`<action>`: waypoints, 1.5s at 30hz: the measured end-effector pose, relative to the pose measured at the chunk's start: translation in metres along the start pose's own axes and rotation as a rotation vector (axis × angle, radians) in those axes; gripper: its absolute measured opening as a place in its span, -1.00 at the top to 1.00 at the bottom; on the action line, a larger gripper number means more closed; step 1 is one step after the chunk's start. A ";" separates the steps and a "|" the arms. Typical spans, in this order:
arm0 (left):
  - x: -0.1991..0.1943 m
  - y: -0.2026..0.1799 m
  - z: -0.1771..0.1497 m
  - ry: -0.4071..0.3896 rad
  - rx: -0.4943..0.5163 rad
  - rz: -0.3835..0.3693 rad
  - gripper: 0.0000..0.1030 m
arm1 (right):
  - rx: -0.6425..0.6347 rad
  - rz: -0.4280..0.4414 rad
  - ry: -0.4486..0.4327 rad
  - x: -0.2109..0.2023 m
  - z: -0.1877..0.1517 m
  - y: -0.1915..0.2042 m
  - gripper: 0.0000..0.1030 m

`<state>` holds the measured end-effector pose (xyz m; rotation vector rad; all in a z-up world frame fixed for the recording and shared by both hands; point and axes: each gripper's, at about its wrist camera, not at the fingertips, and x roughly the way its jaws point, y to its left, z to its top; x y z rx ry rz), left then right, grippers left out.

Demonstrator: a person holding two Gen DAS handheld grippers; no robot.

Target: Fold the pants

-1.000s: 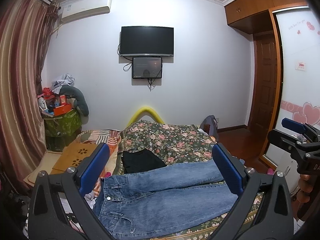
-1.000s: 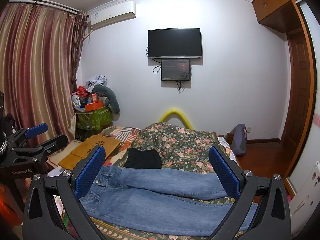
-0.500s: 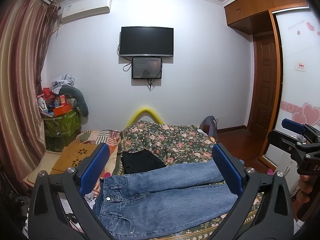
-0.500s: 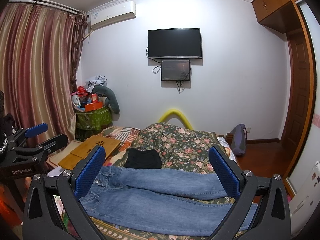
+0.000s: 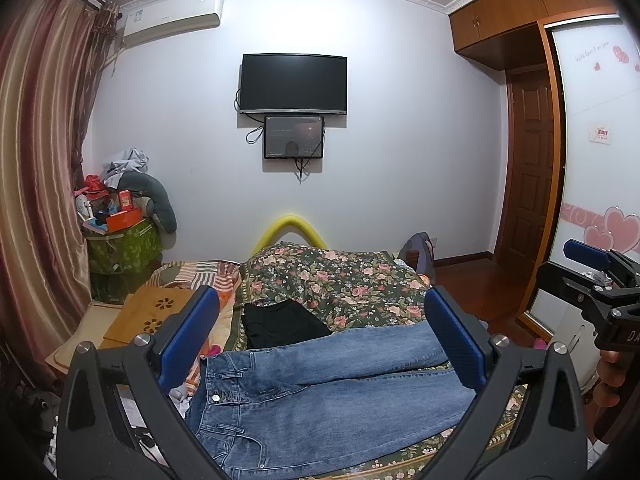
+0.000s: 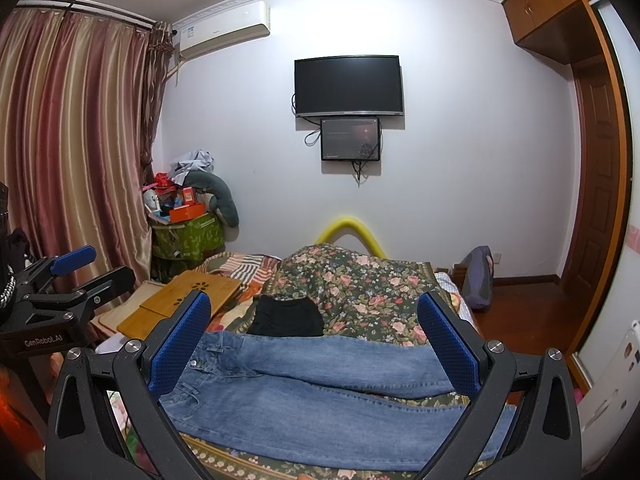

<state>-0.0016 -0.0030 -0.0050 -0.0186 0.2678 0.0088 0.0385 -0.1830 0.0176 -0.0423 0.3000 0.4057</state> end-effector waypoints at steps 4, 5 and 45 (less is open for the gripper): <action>0.002 -0.001 -0.001 0.002 -0.003 -0.007 -1.00 | 0.002 0.000 0.001 0.000 0.000 0.000 -0.99; 0.001 0.000 -0.001 0.002 -0.003 -0.008 -1.00 | 0.002 0.001 0.000 0.000 0.000 0.000 -0.99; 0.200 0.136 -0.070 0.234 -0.024 0.215 -1.00 | 0.065 -0.061 0.334 0.167 -0.074 -0.081 -0.99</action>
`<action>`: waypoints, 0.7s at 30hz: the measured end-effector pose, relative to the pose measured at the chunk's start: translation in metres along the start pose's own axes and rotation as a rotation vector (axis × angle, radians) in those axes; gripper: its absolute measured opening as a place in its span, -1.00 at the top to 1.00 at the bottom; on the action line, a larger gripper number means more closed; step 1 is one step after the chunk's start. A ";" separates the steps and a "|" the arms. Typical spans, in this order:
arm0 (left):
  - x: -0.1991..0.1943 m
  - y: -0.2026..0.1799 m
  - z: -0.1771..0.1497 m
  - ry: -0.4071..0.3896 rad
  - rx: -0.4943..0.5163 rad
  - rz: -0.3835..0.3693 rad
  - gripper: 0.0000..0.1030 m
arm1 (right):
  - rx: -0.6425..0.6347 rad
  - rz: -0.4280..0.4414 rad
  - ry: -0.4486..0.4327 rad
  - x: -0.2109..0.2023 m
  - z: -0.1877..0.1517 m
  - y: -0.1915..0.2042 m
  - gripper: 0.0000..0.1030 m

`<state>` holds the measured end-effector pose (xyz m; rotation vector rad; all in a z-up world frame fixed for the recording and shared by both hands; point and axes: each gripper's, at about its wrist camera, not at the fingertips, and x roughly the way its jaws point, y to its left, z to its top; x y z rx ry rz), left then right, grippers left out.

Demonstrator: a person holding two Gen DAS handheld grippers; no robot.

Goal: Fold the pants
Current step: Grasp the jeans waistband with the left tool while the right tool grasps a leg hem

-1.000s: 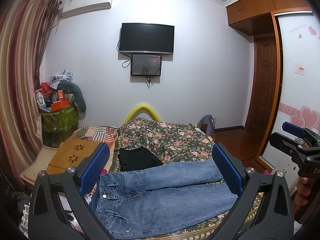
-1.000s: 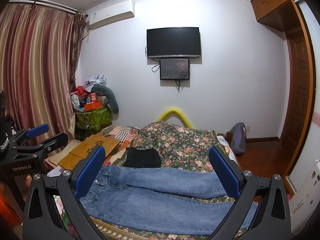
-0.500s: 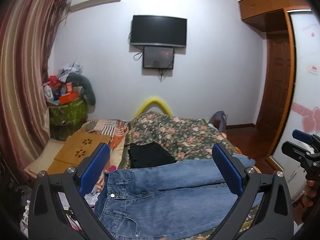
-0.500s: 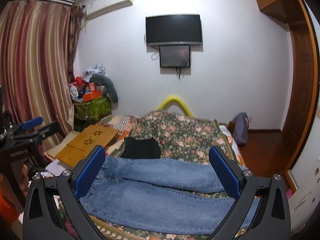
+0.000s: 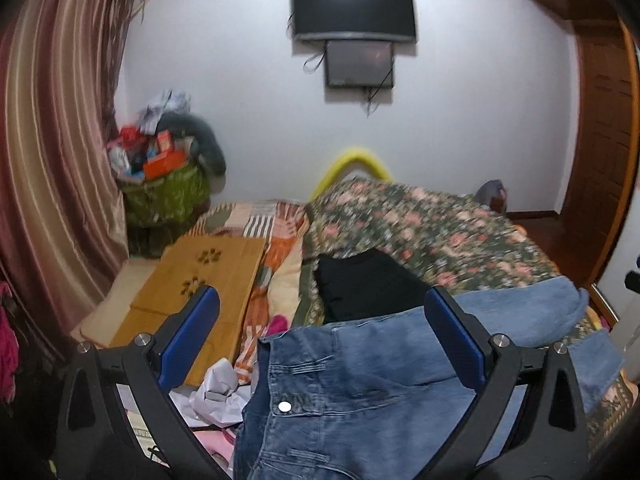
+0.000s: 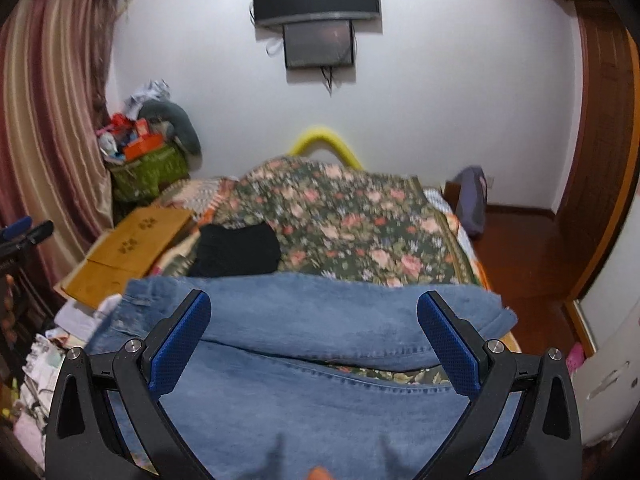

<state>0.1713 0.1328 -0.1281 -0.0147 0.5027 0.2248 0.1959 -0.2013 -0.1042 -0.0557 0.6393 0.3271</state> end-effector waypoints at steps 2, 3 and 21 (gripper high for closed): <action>0.027 0.017 -0.004 0.043 -0.036 0.013 -1.00 | 0.011 0.022 0.030 0.020 -0.001 -0.009 -0.99; 0.046 0.030 -0.007 0.072 -0.064 0.033 -1.00 | 0.013 0.035 0.042 0.030 -0.001 -0.012 -0.99; 0.263 0.097 -0.099 0.593 -0.224 0.058 -0.27 | -0.235 0.189 0.312 0.225 -0.003 -0.005 -0.67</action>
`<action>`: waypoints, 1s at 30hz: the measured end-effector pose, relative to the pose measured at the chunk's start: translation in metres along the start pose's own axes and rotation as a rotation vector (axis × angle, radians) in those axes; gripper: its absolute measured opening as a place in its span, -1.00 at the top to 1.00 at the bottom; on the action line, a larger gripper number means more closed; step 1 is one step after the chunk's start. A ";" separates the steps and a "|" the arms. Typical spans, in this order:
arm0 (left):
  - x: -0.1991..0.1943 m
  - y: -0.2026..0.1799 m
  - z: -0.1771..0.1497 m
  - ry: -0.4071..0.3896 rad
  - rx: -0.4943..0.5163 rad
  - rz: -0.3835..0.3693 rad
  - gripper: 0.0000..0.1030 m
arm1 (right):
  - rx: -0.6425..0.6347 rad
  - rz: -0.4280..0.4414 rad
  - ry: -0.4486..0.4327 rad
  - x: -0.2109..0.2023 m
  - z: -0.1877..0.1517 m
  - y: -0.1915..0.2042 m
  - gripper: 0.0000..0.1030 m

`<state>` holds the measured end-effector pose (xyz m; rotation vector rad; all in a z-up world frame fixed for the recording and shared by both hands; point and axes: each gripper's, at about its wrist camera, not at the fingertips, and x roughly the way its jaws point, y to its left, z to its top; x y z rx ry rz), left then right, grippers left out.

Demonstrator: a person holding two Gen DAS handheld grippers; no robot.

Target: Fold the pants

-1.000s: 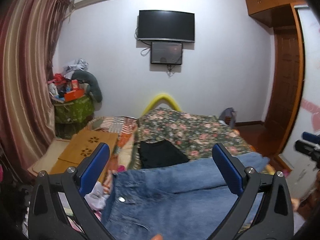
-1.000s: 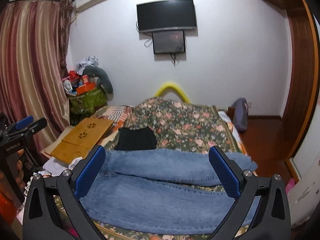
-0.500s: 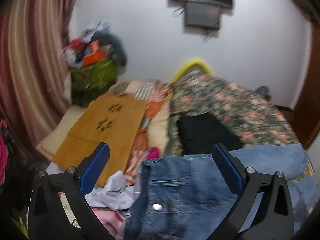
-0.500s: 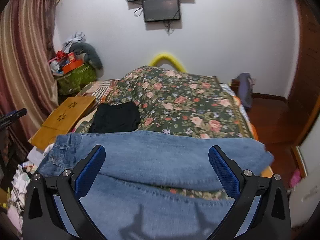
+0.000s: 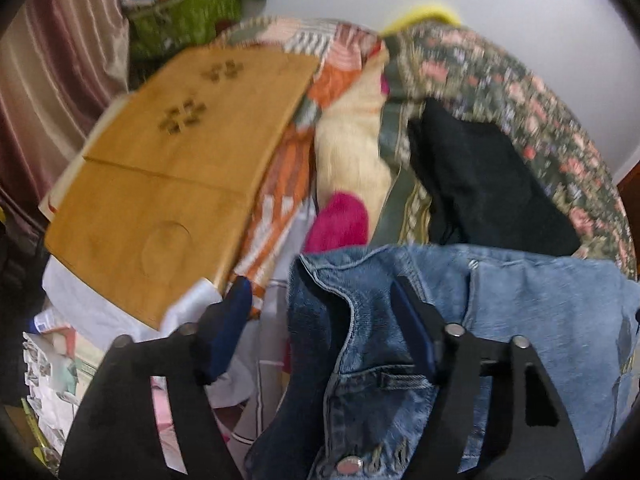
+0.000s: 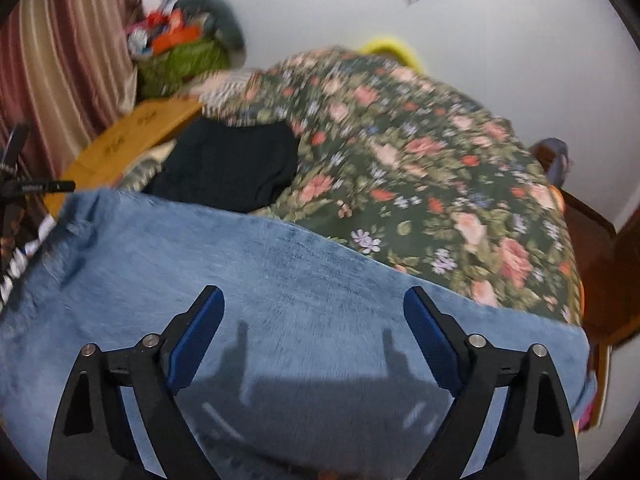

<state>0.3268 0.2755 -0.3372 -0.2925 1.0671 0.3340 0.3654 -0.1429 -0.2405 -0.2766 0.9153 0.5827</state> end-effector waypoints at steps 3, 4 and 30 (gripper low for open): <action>0.015 -0.002 0.000 0.045 -0.009 -0.047 -0.10 | -0.012 0.021 0.043 0.026 0.006 -0.004 -0.54; 0.020 -0.003 -0.001 0.065 -0.014 -0.077 -0.03 | -0.009 0.037 0.057 0.034 0.008 -0.006 -0.54; -0.079 -0.028 0.002 -0.124 0.117 -0.140 0.95 | -0.018 0.079 -0.034 -0.017 0.014 0.007 0.86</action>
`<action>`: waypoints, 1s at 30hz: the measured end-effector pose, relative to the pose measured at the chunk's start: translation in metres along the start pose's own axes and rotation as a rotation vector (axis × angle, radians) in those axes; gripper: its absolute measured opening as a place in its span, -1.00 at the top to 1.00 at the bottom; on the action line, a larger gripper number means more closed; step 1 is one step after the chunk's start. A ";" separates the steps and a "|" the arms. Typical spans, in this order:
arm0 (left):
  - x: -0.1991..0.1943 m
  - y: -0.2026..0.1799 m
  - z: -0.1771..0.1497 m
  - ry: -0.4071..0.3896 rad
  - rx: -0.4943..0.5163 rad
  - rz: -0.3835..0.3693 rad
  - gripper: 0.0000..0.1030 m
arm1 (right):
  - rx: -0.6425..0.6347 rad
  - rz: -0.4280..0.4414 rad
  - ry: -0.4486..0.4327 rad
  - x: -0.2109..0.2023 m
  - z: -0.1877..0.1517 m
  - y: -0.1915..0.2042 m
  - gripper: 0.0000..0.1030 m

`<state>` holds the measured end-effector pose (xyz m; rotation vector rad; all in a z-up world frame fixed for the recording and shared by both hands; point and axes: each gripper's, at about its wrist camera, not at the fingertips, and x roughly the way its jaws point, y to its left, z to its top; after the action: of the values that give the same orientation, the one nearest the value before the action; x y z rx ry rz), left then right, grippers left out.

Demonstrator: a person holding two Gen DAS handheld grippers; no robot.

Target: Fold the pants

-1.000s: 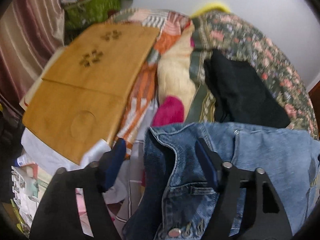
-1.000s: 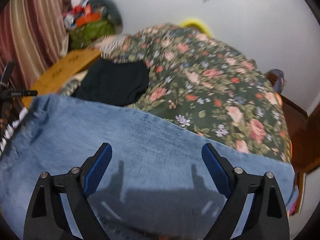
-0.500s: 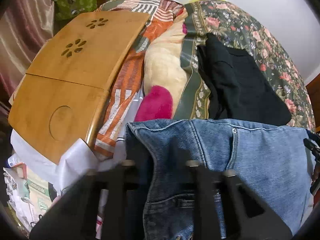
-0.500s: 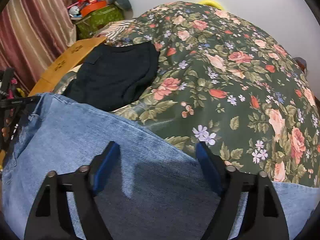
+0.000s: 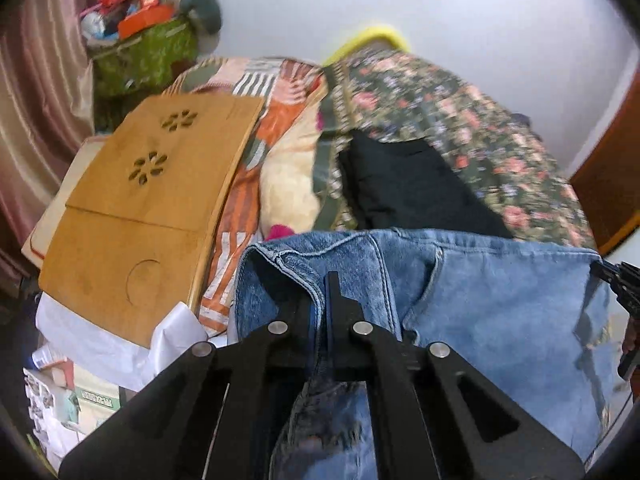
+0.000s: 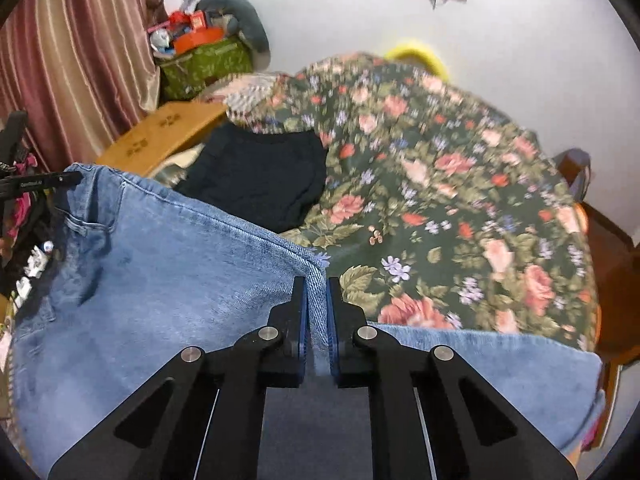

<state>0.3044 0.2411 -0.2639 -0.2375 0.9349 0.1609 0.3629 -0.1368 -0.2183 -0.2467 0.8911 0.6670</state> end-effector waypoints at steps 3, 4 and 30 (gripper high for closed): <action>-0.039 -0.006 -0.009 -0.051 0.057 -0.034 0.95 | -0.009 -0.011 -0.035 -0.032 -0.006 0.011 0.86; -0.050 -0.009 -0.013 -0.067 0.076 -0.045 0.95 | -0.006 -0.010 -0.047 -0.043 -0.010 0.015 0.86; -0.130 0.015 -0.227 0.030 0.109 -0.089 0.95 | 0.131 0.043 0.036 -0.106 -0.181 0.105 0.86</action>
<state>0.0488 0.1897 -0.2896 -0.1806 0.9580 0.0246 0.1343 -0.1853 -0.2400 -0.1225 0.9728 0.6425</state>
